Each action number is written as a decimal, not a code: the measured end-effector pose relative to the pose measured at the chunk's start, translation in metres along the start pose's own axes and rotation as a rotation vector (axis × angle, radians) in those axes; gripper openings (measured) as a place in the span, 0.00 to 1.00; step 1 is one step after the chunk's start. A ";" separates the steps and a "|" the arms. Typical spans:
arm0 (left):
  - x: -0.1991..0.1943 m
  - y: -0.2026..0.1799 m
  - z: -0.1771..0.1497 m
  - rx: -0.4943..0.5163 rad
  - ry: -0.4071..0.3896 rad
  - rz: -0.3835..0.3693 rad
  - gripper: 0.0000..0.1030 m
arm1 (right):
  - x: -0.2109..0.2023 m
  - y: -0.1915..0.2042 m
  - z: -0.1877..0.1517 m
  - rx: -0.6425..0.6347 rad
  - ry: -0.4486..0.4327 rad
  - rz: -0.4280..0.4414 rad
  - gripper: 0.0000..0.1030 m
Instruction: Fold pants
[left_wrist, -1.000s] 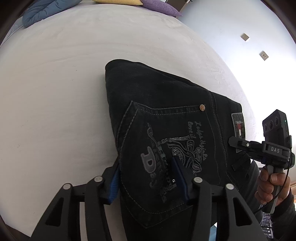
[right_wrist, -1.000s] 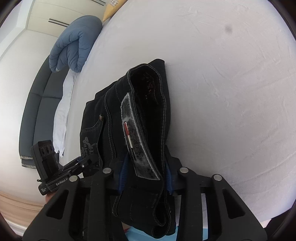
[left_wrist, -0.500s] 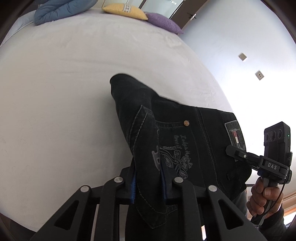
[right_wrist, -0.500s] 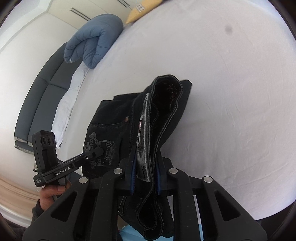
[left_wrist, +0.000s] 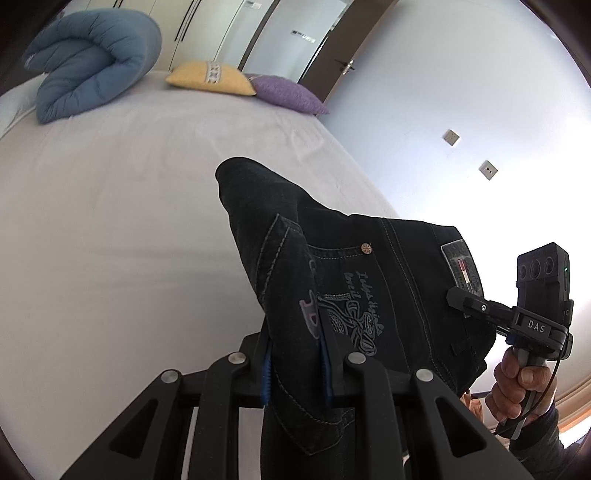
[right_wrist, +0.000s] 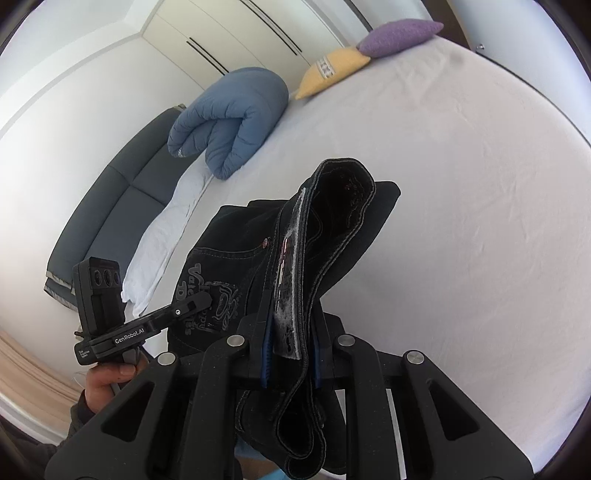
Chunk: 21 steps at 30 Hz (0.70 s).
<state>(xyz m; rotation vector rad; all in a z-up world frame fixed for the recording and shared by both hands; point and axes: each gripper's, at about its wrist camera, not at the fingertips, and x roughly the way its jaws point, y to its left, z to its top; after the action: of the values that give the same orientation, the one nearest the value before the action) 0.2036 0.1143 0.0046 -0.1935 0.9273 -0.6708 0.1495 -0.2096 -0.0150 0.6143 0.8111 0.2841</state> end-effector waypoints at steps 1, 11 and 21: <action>-0.004 0.003 0.008 0.012 -0.007 0.001 0.20 | -0.003 0.000 0.008 -0.009 -0.009 -0.001 0.15; 0.069 -0.017 0.085 0.068 -0.008 0.024 0.21 | -0.015 -0.034 0.092 -0.042 -0.043 -0.032 0.15; 0.153 0.003 0.091 0.043 0.082 0.069 0.21 | 0.035 -0.098 0.131 0.019 0.021 -0.061 0.15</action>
<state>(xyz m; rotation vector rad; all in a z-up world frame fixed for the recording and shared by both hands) 0.3404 0.0118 -0.0456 -0.0961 0.9933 -0.6382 0.2715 -0.3239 -0.0259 0.6039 0.8515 0.2280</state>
